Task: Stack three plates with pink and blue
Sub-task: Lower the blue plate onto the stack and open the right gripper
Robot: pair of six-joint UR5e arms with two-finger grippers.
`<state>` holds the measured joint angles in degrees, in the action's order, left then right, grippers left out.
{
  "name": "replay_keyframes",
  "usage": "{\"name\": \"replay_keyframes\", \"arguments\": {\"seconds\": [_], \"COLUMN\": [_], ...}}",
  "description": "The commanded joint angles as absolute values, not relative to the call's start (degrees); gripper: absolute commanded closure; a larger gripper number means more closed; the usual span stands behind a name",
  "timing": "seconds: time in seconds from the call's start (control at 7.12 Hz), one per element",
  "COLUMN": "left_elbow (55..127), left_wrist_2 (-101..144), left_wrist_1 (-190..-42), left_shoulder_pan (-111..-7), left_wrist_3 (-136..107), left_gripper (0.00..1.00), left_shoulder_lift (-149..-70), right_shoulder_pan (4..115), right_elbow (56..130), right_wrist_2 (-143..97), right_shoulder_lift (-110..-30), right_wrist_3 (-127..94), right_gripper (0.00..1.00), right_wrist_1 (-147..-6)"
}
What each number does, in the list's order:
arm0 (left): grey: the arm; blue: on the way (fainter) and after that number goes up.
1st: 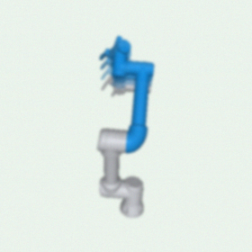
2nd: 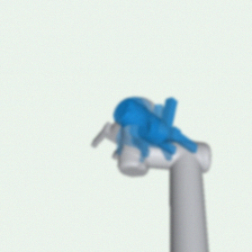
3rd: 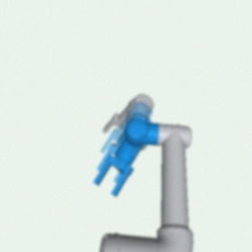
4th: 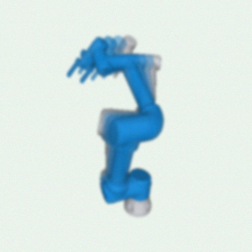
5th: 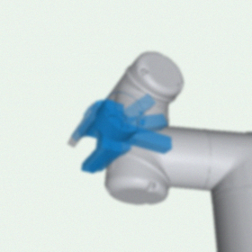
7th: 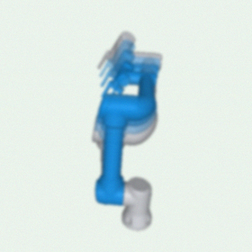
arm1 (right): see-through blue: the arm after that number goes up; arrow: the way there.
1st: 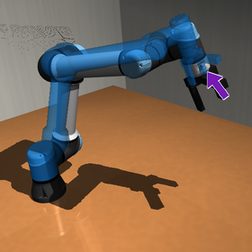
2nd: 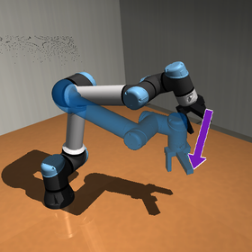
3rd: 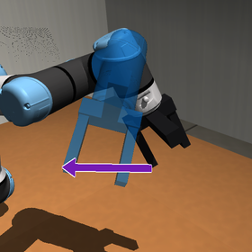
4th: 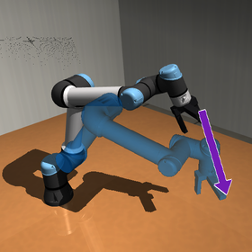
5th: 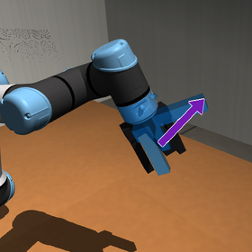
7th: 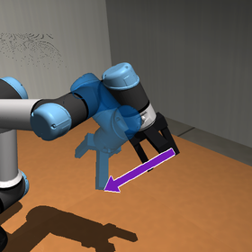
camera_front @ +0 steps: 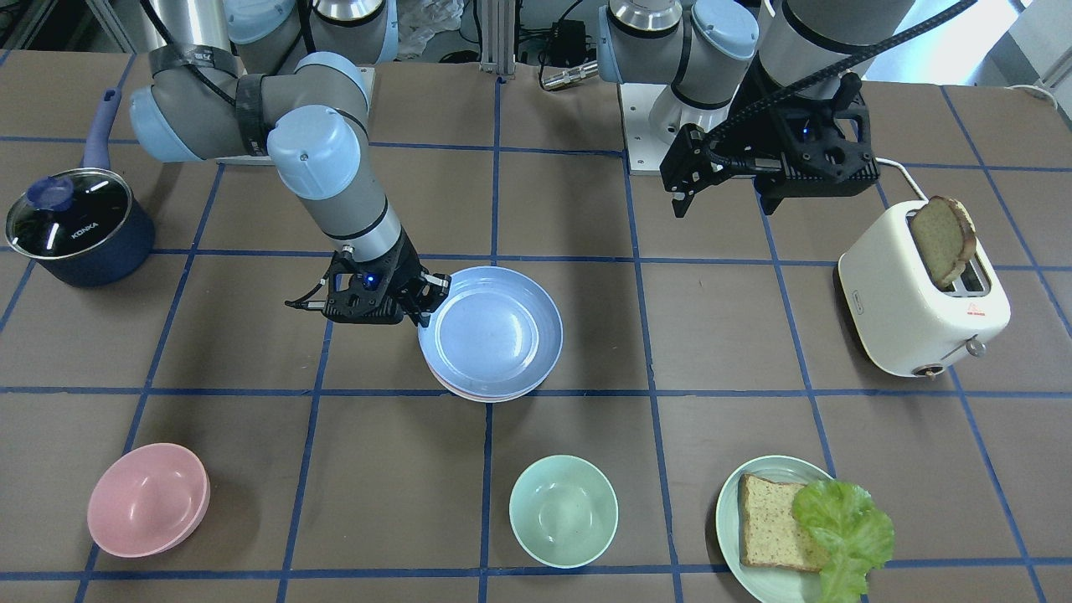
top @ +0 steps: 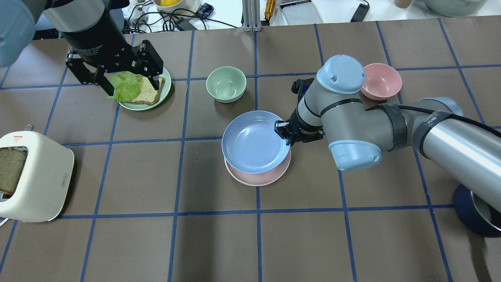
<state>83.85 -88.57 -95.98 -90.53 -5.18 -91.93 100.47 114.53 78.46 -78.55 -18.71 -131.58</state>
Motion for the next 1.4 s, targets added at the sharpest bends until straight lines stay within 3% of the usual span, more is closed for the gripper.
{"name": "replay_keyframes", "arguments": {"seconds": [0.0,0.42,1.26], "left_elbow": [83.8,83.8,83.8], "left_wrist_2": [-88.6,-88.5,-88.6], "left_wrist_1": [-96.0,-96.0,-96.0], "left_shoulder_pan": [-90.5,-90.4,-90.4], "left_wrist_3": [-5.2,-5.2,-5.2], "left_gripper": [0.0,0.0,0.0], "left_shoulder_lift": [-91.9,-91.9,-91.8], "right_shoulder_pan": [101.1,101.1,101.0], "right_elbow": [115.7,120.0,120.1], "right_wrist_2": [78.7,78.7,78.7], "right_shoulder_lift": [-78.5,-78.2,-77.6], "right_wrist_3": [-19.2,-19.2,-19.0], "right_gripper": [1.0,1.0,1.0], "right_wrist_1": [-132.3,-139.0,-139.3]}}
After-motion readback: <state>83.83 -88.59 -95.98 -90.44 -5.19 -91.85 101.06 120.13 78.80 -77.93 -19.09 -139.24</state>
